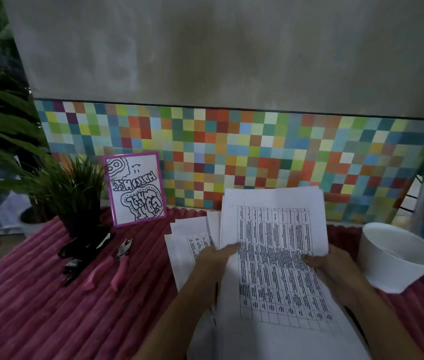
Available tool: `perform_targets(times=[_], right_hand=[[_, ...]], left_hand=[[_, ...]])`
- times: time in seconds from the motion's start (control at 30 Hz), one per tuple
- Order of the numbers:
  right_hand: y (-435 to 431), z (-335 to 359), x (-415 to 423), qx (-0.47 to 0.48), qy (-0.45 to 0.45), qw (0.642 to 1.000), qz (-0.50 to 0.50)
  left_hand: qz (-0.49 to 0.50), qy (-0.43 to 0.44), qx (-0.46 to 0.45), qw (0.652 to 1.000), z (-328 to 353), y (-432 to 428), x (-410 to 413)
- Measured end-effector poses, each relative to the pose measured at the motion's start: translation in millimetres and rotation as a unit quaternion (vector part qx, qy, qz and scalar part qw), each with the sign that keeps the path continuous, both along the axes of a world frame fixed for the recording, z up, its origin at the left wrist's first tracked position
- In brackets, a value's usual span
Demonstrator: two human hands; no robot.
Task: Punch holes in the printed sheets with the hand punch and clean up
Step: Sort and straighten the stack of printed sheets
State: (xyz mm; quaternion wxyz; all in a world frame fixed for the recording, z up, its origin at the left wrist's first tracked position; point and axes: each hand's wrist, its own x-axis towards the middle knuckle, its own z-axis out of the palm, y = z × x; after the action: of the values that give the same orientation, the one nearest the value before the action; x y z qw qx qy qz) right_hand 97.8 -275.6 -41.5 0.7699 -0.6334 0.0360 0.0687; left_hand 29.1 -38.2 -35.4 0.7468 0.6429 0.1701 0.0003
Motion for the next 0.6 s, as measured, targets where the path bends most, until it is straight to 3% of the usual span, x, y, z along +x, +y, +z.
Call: perform_targets(times=[0.1, 0.17, 0.33, 0.47, 0.53, 0.57, 0.6], right_hand=[[1, 0, 0, 0.029, -0.007, 1.0, -0.001], [0, 2, 1, 0.05, -0.028, 0.998, -0.012], [-5, 9, 2, 0.079, -0.077, 0.994, 0.01], [-14, 12, 2, -0.008, -0.07, 0.996, 0.06], [-14, 7, 4, -0.089, -0.068, 0.993, 0.031], [-14, 2, 5, -0.129, -0.072, 0.989, 0.01], [-14, -1, 5, -0.158, -0.073, 0.985, -0.003]], left_hand=[[-0.021, -0.093, 0.118, 0.988, -2, -10, -5], [-0.011, -0.155, 0.143, 0.978, 2, -15, -10], [-0.003, -0.264, 0.064, 0.962, 16, -16, -20], [-0.013, -0.242, 0.059, 0.968, 16, -6, -15], [-0.026, -0.186, 0.124, 0.974, 10, 4, -10], [-0.009, -0.147, 0.212, 0.966, 4, 9, -10], [0.044, -0.128, 0.36, 0.923, -1, 15, -8]])
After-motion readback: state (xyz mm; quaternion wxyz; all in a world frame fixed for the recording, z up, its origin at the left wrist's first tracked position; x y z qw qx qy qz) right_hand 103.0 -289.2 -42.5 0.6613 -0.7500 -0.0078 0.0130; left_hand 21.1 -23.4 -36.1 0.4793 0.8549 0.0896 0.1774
